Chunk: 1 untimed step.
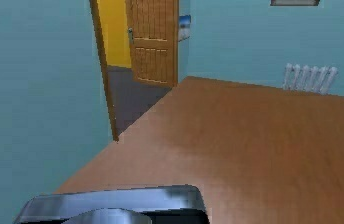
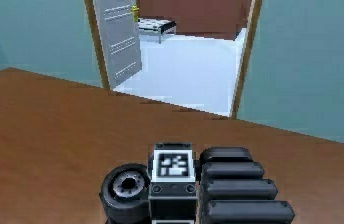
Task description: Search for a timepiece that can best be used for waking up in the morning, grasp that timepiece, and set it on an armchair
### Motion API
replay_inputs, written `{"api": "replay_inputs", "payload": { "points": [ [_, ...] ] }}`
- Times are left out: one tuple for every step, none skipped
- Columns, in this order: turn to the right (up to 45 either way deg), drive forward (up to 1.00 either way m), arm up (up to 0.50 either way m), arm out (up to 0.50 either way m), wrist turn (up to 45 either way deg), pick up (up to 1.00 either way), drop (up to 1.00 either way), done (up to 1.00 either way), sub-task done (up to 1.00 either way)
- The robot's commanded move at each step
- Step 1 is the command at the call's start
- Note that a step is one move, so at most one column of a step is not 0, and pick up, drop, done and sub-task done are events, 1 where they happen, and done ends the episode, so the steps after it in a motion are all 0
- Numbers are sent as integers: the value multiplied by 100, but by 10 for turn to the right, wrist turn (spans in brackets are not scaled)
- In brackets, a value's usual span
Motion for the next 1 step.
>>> {"api": "replay_inputs", "payload": {
  "points": [
    [0, 100, 0, 0, 0, 0, 0, 0, 0]
  ]
}}
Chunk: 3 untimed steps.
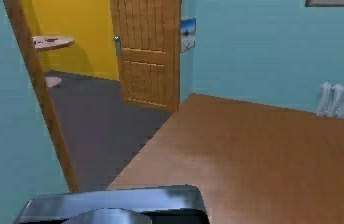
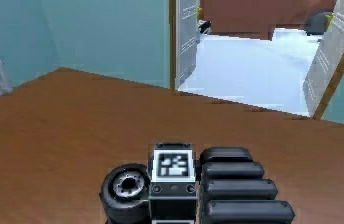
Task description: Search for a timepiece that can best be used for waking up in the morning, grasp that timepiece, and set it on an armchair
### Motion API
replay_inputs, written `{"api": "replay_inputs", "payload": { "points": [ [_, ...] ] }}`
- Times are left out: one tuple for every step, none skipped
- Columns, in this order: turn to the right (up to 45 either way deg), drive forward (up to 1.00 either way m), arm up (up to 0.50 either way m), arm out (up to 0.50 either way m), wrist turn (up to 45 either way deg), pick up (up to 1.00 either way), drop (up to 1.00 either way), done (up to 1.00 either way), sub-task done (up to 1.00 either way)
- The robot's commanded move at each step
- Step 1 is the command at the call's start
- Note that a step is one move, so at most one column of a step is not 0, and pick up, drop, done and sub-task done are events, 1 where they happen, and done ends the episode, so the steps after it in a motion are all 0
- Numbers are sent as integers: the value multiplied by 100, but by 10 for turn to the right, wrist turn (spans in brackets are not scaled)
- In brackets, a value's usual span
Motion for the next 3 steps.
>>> {"api": "replay_inputs", "payload": {
  "points": [
    [0, 100, 0, 0, 0, 0, 0, 0, 0],
    [120, 0, 0, 0, 0, 0, 0, 0, 0],
    [30, 0, 0, 0, 0, 0, 0, 0, 0]
  ]
}}
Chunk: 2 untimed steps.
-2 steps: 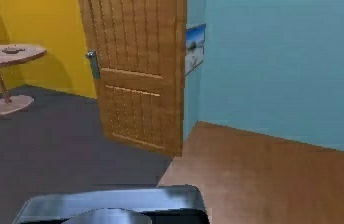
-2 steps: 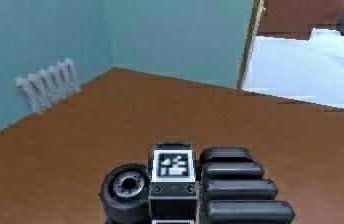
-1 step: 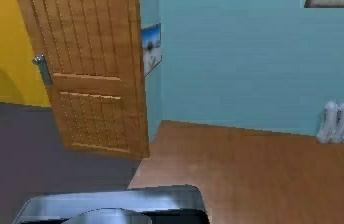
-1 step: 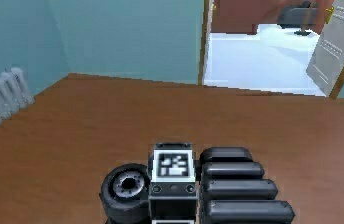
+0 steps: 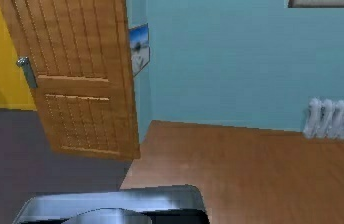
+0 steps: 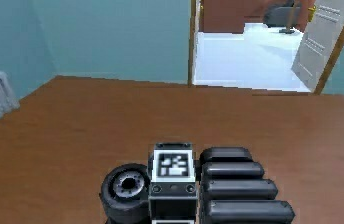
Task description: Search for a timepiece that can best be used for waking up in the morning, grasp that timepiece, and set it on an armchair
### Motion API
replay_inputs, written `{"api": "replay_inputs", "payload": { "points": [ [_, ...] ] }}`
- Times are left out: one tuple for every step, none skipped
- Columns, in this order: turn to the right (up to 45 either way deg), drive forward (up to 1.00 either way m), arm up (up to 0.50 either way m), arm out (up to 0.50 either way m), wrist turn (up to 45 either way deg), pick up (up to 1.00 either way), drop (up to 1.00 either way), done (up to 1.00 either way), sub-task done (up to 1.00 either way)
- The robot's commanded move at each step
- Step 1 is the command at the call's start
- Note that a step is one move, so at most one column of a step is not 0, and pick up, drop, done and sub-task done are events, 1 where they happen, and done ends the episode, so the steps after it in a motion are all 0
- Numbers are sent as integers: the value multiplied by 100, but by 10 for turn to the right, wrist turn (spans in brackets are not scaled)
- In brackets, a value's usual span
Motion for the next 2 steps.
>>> {"api": "replay_inputs", "payload": {
  "points": [
    [0, 10, 0, 0, 0, 0, 0, 0, 0],
    [-330, 0, 0, 0, 0, 0, 0, 0, 0]
  ]
}}
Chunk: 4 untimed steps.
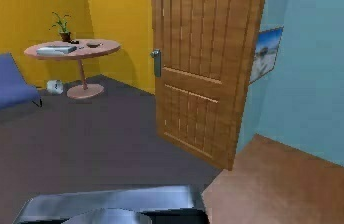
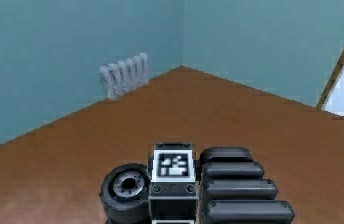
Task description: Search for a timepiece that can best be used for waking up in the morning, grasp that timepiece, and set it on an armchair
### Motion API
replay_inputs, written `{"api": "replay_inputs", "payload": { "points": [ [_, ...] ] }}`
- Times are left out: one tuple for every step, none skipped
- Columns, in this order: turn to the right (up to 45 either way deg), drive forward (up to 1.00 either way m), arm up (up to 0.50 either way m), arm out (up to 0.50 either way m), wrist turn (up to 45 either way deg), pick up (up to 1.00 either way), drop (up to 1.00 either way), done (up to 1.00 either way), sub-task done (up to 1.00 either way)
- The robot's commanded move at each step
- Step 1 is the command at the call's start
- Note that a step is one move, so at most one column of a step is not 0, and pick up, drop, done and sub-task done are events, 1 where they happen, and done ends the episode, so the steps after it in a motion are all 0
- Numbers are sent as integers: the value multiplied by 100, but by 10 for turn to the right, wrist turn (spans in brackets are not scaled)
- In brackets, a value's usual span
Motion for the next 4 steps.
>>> {"api": "replay_inputs", "payload": {
  "points": [
    [0, 50, 0, 0, 0, 0, 0, 0, 0],
    [-450, 0, 0, 0, 0, 0, 0, 0, 0],
    [0, 100, 0, 0, 0, 0, 0, 0, 0],
    [-30, 0, 0, 0, 0, 0, 0, 0, 0]
  ]
}}
